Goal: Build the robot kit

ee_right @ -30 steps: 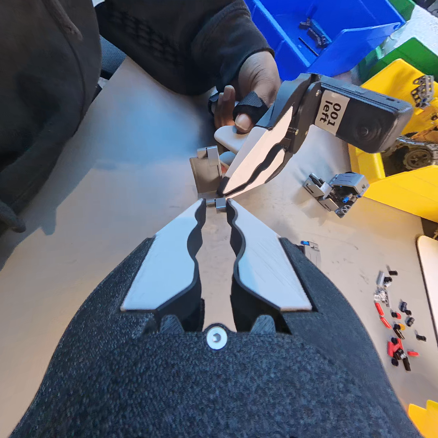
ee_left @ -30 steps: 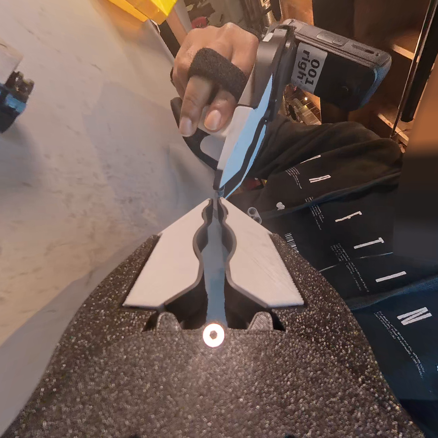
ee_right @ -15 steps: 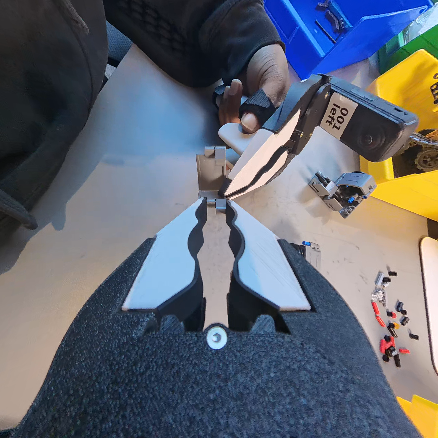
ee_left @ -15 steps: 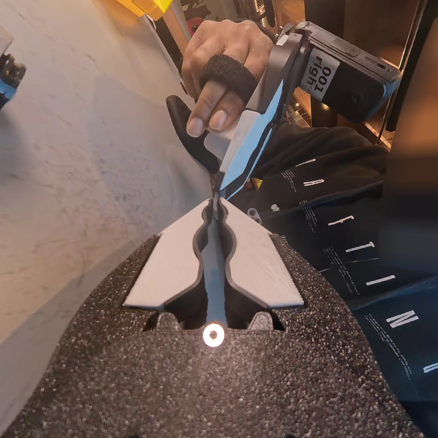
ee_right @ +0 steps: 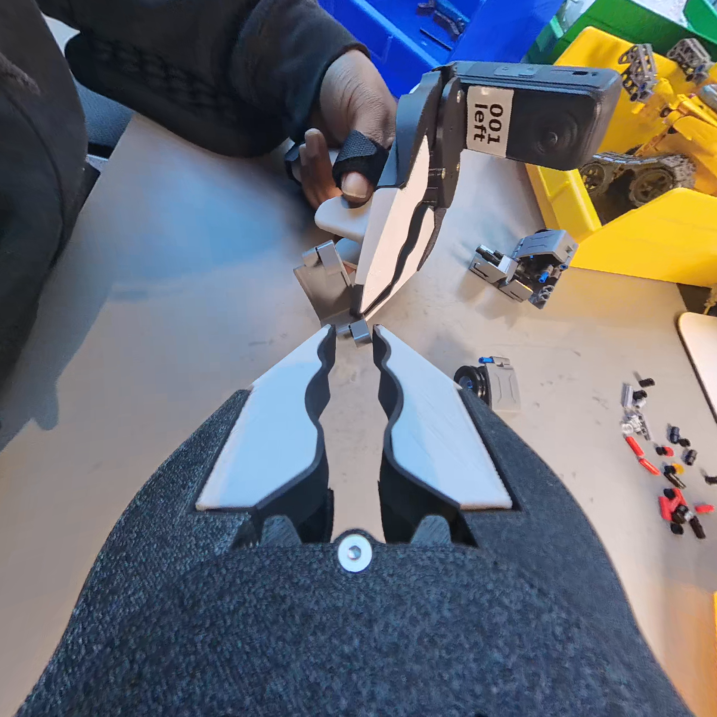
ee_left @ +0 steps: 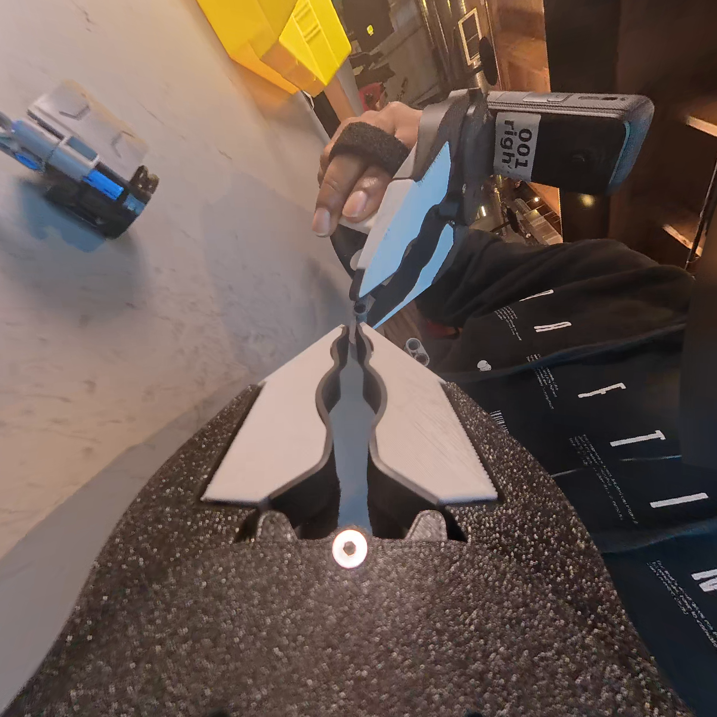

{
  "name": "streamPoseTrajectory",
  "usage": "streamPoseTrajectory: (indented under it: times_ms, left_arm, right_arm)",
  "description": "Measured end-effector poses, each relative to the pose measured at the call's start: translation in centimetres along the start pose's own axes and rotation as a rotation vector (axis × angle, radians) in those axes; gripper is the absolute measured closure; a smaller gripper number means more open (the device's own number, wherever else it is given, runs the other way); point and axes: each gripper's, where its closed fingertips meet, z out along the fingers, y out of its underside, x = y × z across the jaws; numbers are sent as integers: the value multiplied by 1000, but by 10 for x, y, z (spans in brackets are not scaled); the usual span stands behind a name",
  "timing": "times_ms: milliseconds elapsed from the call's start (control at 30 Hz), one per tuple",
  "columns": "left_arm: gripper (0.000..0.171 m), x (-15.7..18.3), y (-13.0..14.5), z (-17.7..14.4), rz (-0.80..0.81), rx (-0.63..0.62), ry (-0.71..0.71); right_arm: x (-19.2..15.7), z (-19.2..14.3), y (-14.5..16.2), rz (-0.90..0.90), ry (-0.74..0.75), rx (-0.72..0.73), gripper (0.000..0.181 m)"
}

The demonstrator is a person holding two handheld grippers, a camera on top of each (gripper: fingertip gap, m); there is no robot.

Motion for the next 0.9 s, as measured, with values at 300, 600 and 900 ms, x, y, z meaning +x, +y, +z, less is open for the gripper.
streamPoseTrajectory:
  times_ms: [300,600,900]
  left_arm:
    - [169,-32,-6,-7,157,-2,-327]
    - [169,-40,-15,-8,288,16,-526]
    - [168,-50,-16,-17,310,-4,-642]
  right_arm:
    - [-1,-8,-11,171,27,98,162]
    - [1,24,9,306,62,27,165]
    - [10,21,25,354,171,-35,167]
